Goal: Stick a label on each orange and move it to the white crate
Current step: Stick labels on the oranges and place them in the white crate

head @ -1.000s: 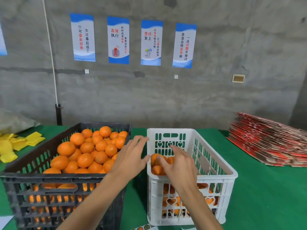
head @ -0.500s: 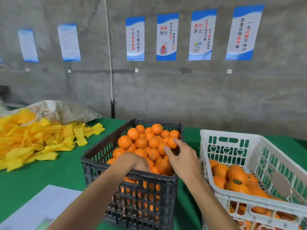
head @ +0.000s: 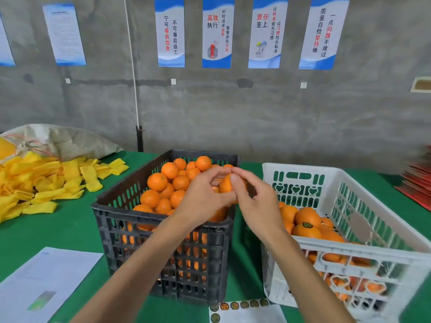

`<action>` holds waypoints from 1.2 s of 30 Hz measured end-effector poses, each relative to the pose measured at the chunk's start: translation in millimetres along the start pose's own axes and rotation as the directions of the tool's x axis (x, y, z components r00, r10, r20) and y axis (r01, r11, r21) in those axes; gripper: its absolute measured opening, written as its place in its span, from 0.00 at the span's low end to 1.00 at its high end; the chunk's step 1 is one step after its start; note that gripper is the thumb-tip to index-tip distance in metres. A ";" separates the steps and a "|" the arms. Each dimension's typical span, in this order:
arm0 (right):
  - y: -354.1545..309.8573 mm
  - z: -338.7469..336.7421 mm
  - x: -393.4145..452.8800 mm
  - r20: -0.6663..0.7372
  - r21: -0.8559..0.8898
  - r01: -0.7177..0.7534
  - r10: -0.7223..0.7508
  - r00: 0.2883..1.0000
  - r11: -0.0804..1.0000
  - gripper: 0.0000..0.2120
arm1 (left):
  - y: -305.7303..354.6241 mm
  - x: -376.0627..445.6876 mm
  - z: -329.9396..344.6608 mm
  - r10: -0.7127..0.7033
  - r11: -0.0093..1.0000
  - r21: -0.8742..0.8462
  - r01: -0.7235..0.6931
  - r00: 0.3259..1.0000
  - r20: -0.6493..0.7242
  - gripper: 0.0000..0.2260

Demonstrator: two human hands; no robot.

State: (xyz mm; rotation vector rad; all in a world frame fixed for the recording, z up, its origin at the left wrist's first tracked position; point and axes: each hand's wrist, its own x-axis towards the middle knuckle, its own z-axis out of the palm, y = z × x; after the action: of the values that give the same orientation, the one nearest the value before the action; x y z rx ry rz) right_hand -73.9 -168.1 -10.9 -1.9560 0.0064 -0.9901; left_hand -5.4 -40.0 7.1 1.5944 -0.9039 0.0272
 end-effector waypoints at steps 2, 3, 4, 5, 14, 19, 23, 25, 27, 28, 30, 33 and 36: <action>-3.1 -17.9 -16.5 -0.064 0.042 0.031 -0.028 0.998 0.999 0.15 | 5.8 -18.8 24.3 0.083 0.996 -0.042 -0.084 0.996 -0.014 0.25; -1.1 -27.2 -28.2 -0.079 0.055 0.033 -0.029 0.996 0.998 0.15 | 3.0 -29.9 36.8 0.094 0.992 -0.083 -0.095 0.995 -0.011 0.27; 3.2 -35.8 -42.6 -0.086 0.069 0.021 -0.015 0.996 0.997 0.16 | -3.1 -42.5 49.8 0.094 0.988 -0.124 -0.093 0.996 0.002 0.29; 9.3 -43.0 -59.0 -0.083 0.092 -0.008 0.016 0.996 0.996 0.16 | -11.1 -56.2 62.3 0.088 0.983 -0.162 -0.083 0.996 0.022 0.30; 98.8 -59.5 -201.9 0.155 0.041 -0.486 0.475 0.866 0.873 0.22 | -127.9 -163.0 121.7 -0.178 0.977 -0.082 0.197 0.963 0.202 0.28; 112.5 -74.2 -249.5 0.363 -0.141 -0.472 0.489 0.793 0.870 0.19 | -156.5 -180.6 124.2 -0.276 0.960 -0.003 0.280 0.948 0.161 0.30; 118.2 -87.2 -283.8 0.502 -0.250 -0.402 0.473 0.724 0.881 0.34 | -166.0 -190.9 127.0 -0.301 0.949 -0.044 0.312 0.939 0.167 0.29; 119.5 -90.8 -289.4 0.535 -0.250 -0.390 0.462 0.707 0.886 0.32 | -171.3 -192.7 127.6 -0.311 0.948 -0.024 0.318 0.938 0.152 0.29; 121.1 -90.7 -289.2 0.538 -0.278 -0.328 0.429 0.726 0.903 0.28 | -174.6 -191.7 128.2 -0.323 0.946 0.027 0.323 0.934 0.153 0.30; 121.7 -89.0 -288.4 0.534 -0.303 -0.273 0.400 0.745 0.913 0.26 | -175.8 -190.5 128.8 -0.327 0.945 0.050 0.324 0.931 0.160 0.30; 122.2 -84.4 -286.3 0.520 -0.354 -0.157 0.333 0.786 0.922 0.25 | -176.0 -187.2 130.0 -0.328 0.944 0.091 0.316 0.930 0.169 0.31; 122.0 -78.3 -282.7 0.507 -0.422 -0.017 0.251 0.825 0.907 0.22 | -174.3 -183.1 132.1 -0.319 0.943 0.147 0.297 0.935 0.157 0.30; 121.2 -74.9 -282.8 0.511 -0.458 0.092 0.177 0.841 0.884 0.20 | -170.4 -189.3 135.4 -0.312 0.948 0.111 0.298 0.939 0.147 0.30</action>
State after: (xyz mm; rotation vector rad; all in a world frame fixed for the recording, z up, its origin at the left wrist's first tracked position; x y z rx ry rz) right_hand -269.4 -187.9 -259.2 -2.6199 -0.0323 -0.3797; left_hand -104.6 -63.5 -262.8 1.8244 -0.7783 -0.2907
